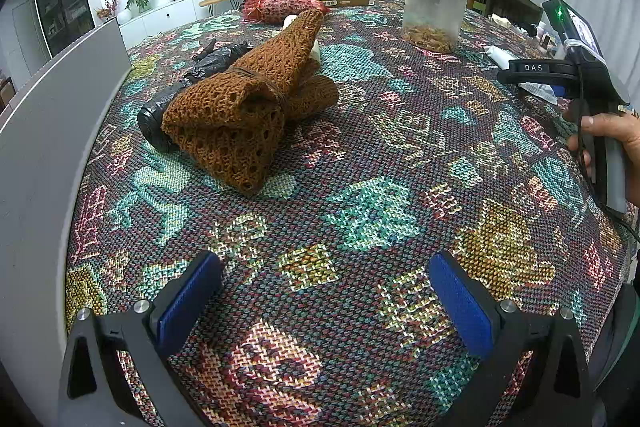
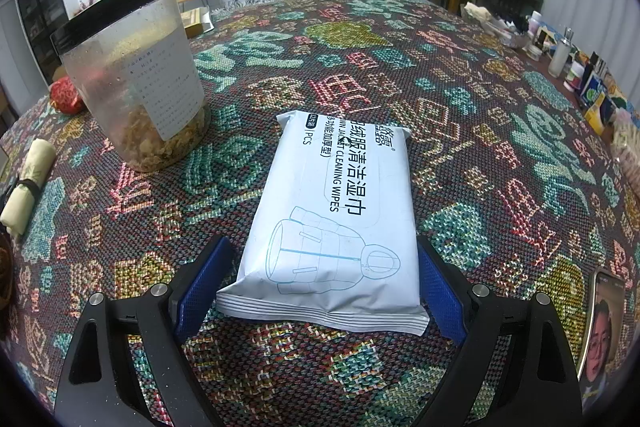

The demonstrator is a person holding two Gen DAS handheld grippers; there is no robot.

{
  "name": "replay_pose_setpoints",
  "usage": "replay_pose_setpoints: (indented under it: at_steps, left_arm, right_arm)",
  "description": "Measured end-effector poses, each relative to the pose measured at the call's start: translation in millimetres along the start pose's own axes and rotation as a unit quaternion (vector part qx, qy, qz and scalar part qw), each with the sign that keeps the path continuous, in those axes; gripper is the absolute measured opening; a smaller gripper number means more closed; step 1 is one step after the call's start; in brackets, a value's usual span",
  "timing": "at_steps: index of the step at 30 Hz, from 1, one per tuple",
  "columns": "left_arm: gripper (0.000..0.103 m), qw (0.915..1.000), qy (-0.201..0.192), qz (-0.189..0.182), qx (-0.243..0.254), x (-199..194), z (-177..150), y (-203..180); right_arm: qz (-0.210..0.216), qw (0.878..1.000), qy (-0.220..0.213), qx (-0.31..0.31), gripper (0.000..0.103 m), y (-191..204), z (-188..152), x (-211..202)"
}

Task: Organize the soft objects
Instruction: 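Grasp the brown knit bundle with the left gripper while the right lifts the wipes pack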

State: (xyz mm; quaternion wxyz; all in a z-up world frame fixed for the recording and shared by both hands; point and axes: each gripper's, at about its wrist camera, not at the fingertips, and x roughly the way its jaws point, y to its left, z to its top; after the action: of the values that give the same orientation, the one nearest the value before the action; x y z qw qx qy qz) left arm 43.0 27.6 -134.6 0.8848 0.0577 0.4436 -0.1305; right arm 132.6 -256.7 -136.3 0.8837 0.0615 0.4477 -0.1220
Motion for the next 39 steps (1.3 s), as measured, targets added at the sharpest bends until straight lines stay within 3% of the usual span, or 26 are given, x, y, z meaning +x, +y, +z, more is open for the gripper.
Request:
replay_pose_setpoints:
  at_steps: [5, 8, 10, 13, 16, 18, 20, 22, 24, 26, 28, 29, 30, 32, 35, 37, 39]
  left_arm:
    - [0.103, 1.0, 0.009, 0.003, 0.0, 1, 4, 0]
    - [0.102, 0.9985, 0.053, -0.014, -0.005, 0, 21, 4]
    - [0.102, 0.9992, 0.021, -0.03, -0.014, -20, 40, 15]
    - [0.102, 0.9995, -0.025, -0.018, -0.007, -41, 82, 31]
    - [0.103, 0.9993, -0.028, -0.002, 0.023, -29, 118, 44]
    - [0.103, 0.998, -0.008, 0.019, 0.059, -5, 130, 46]
    - [0.102, 0.9949, 0.039, 0.033, 0.087, 26, 133, 48]
    - [0.102, 0.9918, 0.089, 0.004, 0.092, 47, 125, 47]
    - [0.102, 0.9872, 0.092, -0.009, 0.131, 48, 114, 35]
    - [0.102, 0.9798, 0.102, -0.001, 0.172, 46, 106, 23]
    - [0.102, 0.9782, 0.105, -0.009, 0.179, 43, 104, 22]
    - [0.102, 0.9804, 0.105, -0.021, 0.165, 41, 105, 26]
    - [0.102, 0.9827, 0.105, -0.032, 0.15, 39, 107, 28]
    - [0.102, 0.9867, 0.108, -0.049, 0.111, 41, 112, 40]
    - [0.101, 0.9866, 0.122, -0.025, 0.105, 52, 106, 37]
    - [0.092, 0.985, 0.108, 0.018, 0.134, 52, 101, 22]
    - [0.065, 0.9842, 0.095, 0.052, 0.14, 48, 98, 16]
  right_arm:
    - [0.0, 1.0, 0.0, 0.0, 0.091, 0, 0, 0]
    - [0.002, 1.0, 0.0, 0.0, 0.091, -1, 0, 1]
    - [0.002, 1.0, 0.0, 0.0, 0.091, -2, 0, 1]
    - [0.002, 1.0, 0.0, 0.001, 0.092, -1, 0, 1]
    - [0.006, 1.0, 0.0, -0.002, 0.092, -1, 0, 1]
    - [0.015, 1.0, 0.004, -0.01, 0.092, -4, -2, 0]
    - [0.023, 0.999, 0.008, -0.021, 0.092, -4, -2, 0]
    - [0.031, 0.999, 0.016, -0.028, 0.092, -5, -3, -2]
    - [0.041, 0.998, 0.034, -0.028, 0.092, -7, -1, -3]
    - [0.077, 0.996, 0.048, -0.003, 0.092, -16, 4, -7]
    - [0.166, 0.983, 0.046, 0.061, 0.092, -38, 8, -12]
    - [0.22, 0.968, 0.041, 0.113, 0.092, -57, 9, -12]
    - [0.245, 0.958, 0.037, 0.145, 0.091, -68, 8, -12]
    - [0.259, 0.945, 0.034, 0.195, 0.091, -92, 7, -9]
    - [0.222, 0.959, 0.034, 0.171, 0.092, -92, 12, -12]
    - [0.2, 0.971, 0.037, 0.129, 0.092, -73, 15, -15]
    - [0.173, 0.98, 0.042, 0.088, 0.092, -49, 17, -11]
